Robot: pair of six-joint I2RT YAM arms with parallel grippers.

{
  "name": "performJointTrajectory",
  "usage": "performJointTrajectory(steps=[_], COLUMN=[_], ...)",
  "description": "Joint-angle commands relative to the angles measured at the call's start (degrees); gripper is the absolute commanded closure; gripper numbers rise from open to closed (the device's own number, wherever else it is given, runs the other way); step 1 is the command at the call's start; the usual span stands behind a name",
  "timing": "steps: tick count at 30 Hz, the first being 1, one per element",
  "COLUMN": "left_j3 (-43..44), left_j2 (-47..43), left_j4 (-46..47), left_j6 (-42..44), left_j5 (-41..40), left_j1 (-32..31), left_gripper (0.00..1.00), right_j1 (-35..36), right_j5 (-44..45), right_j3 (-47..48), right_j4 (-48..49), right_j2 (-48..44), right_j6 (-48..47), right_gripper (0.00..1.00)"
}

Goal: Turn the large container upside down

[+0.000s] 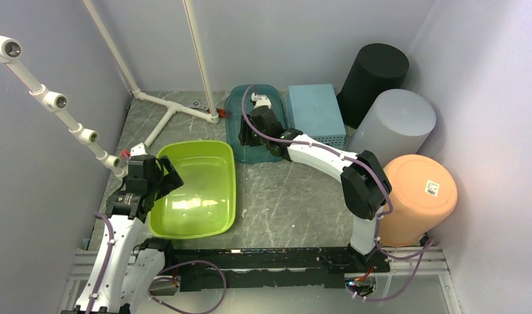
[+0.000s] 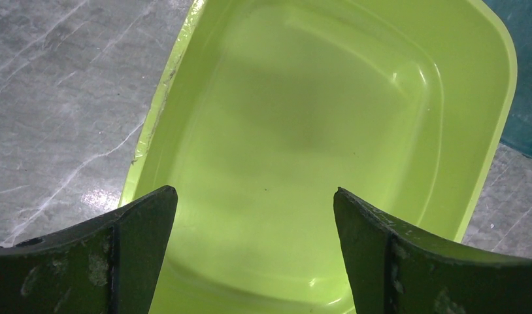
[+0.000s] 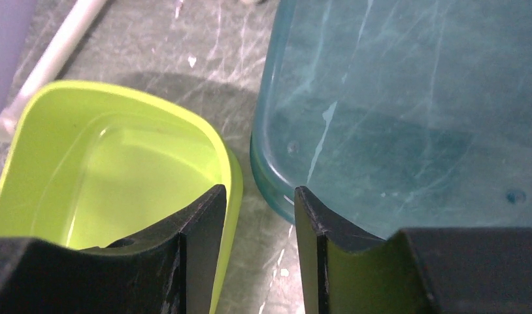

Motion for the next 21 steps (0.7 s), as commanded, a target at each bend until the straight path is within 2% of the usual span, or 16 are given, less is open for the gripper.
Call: performJointTrajectory(steps=[1,4,8,12,21], left_j3=[1.3,1.2,1.5,1.4,1.3], left_j2=[-0.5,-1.3,-1.9,-2.6,-3.6], left_j4=[2.1,2.3,2.0,2.3,3.0], left_j6=[1.3,1.4,1.4,1.9,2.8], left_j5=[0.8,1.2,1.6,2.8,4.4], left_j1=[0.3,0.2,0.3,0.3,0.2], left_gripper=[0.05,0.05,0.05,0.05,0.05], right_j1=[-0.1,0.1,2.2,4.9,7.2], right_j5=[-4.1,-9.8,-17.9,-18.9,-21.1], right_j3=[-1.5,-5.8,-12.7,-16.1,-21.0], right_j4=[-0.8,-0.1,6.1,7.8,15.7], right_j2=[-2.8,-6.5,-9.7,-9.8,-5.5], right_j6=[2.8,5.7,9.9,12.7,18.8], right_gripper=[0.54,0.52,0.50,0.43,0.45])
